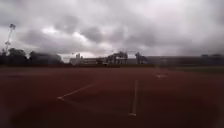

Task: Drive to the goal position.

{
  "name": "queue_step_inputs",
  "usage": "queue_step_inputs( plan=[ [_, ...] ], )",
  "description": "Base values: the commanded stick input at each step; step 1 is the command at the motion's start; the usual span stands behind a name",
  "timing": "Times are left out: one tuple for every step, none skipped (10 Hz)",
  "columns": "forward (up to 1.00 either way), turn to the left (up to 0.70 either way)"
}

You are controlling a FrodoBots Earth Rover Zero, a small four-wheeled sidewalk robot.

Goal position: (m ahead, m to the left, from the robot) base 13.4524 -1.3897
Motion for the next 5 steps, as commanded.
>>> queue_step_inputs(
  plan=[
    [0.7, 0.0],
    [0.7, 0.0],
    [0.7, 0.0],
    [0.7, 0.0],
    [0.7, 0.0]
  ],
)
